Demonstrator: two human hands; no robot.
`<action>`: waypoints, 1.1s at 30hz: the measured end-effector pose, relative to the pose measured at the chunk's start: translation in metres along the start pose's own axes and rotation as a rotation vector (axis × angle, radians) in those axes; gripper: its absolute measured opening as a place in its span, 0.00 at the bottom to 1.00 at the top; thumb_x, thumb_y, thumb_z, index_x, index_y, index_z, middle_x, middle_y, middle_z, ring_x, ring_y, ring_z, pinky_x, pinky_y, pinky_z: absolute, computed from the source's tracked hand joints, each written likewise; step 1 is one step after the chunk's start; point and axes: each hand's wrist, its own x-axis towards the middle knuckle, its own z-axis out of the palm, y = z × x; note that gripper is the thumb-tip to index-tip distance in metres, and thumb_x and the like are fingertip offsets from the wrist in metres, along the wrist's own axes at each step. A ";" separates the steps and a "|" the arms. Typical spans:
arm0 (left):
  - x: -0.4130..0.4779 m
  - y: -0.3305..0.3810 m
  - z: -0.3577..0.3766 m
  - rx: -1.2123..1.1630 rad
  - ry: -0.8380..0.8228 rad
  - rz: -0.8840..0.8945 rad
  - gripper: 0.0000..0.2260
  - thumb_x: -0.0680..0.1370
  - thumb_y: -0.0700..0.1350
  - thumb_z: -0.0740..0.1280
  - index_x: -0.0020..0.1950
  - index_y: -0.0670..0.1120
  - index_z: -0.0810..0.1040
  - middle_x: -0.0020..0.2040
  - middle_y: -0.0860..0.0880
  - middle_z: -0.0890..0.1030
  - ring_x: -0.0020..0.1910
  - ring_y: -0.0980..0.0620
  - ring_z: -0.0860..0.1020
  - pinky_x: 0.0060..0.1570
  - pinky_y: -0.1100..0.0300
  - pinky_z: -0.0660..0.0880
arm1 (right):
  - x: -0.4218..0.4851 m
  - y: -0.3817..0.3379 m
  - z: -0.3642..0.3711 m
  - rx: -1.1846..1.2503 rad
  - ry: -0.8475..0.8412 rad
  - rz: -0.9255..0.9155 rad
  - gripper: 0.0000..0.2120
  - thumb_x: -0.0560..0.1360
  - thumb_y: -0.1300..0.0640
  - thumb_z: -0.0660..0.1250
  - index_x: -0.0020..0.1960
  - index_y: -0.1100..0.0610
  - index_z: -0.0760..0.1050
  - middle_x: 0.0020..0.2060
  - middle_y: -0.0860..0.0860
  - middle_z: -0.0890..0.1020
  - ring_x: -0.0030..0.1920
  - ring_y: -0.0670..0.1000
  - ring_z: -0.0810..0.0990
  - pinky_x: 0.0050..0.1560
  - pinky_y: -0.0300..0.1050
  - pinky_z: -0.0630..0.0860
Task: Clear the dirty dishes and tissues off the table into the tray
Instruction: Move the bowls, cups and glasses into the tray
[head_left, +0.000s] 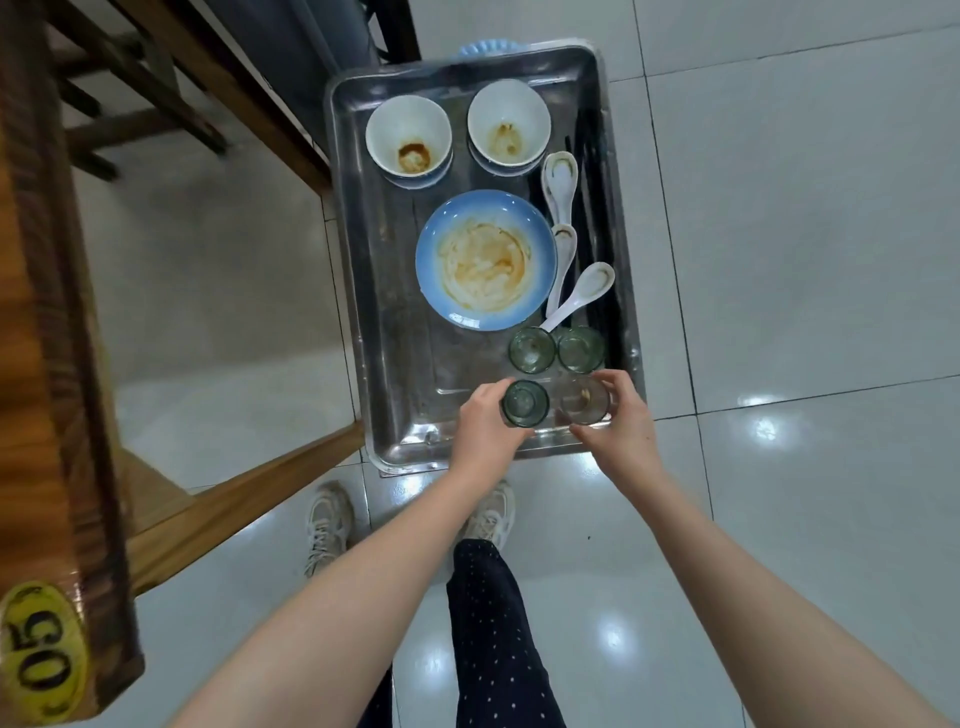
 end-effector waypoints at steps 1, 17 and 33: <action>0.001 0.000 0.002 -0.011 0.008 0.000 0.23 0.68 0.37 0.77 0.61 0.47 0.80 0.55 0.49 0.79 0.51 0.55 0.75 0.43 0.76 0.65 | 0.001 -0.001 0.000 0.001 -0.003 -0.011 0.26 0.64 0.66 0.78 0.54 0.49 0.71 0.46 0.39 0.79 0.48 0.34 0.76 0.44 0.23 0.68; -0.025 0.021 -0.044 -0.002 -0.079 -0.065 0.32 0.73 0.39 0.73 0.75 0.49 0.65 0.71 0.48 0.69 0.70 0.49 0.68 0.68 0.50 0.69 | -0.040 -0.040 -0.039 -0.008 0.091 0.035 0.23 0.66 0.67 0.75 0.55 0.50 0.72 0.46 0.42 0.78 0.46 0.38 0.76 0.41 0.20 0.67; -0.140 0.081 -0.209 -0.162 0.144 0.074 0.22 0.77 0.35 0.67 0.69 0.49 0.73 0.64 0.49 0.77 0.61 0.51 0.74 0.59 0.60 0.71 | -0.132 -0.194 -0.066 0.000 0.076 -0.153 0.20 0.72 0.69 0.68 0.61 0.53 0.76 0.51 0.46 0.79 0.51 0.43 0.75 0.48 0.27 0.67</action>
